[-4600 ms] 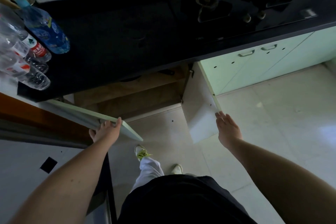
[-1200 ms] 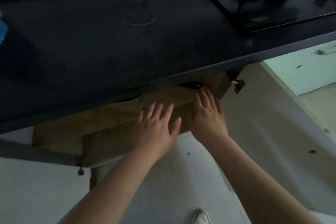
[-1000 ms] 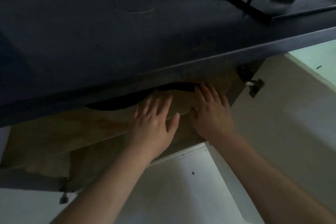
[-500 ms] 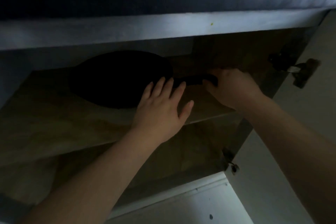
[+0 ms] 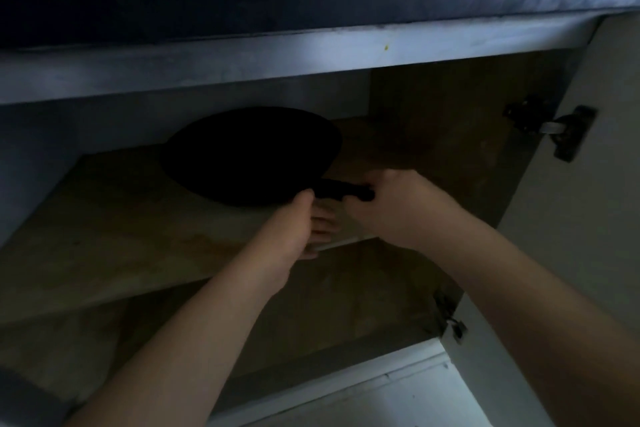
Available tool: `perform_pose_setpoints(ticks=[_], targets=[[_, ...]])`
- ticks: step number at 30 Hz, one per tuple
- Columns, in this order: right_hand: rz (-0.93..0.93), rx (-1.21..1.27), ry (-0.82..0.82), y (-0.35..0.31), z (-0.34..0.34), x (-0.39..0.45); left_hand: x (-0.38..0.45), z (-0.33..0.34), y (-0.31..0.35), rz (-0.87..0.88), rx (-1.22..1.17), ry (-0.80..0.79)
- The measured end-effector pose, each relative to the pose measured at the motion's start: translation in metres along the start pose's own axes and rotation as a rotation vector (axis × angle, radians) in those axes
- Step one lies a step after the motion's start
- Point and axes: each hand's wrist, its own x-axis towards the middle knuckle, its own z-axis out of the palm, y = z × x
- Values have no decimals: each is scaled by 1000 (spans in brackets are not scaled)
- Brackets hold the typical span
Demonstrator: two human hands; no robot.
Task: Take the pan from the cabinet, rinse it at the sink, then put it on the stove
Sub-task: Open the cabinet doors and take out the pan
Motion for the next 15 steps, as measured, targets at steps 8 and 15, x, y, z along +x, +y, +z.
perform_pose_setpoints(ticks=[8,15], targets=[[358,1073,-491,-4,35,-27,16,-9,-28,-173,-579,-251],[516,1637,-706,-21,75,-64,8,-7,-43,-269,-803,-277]])
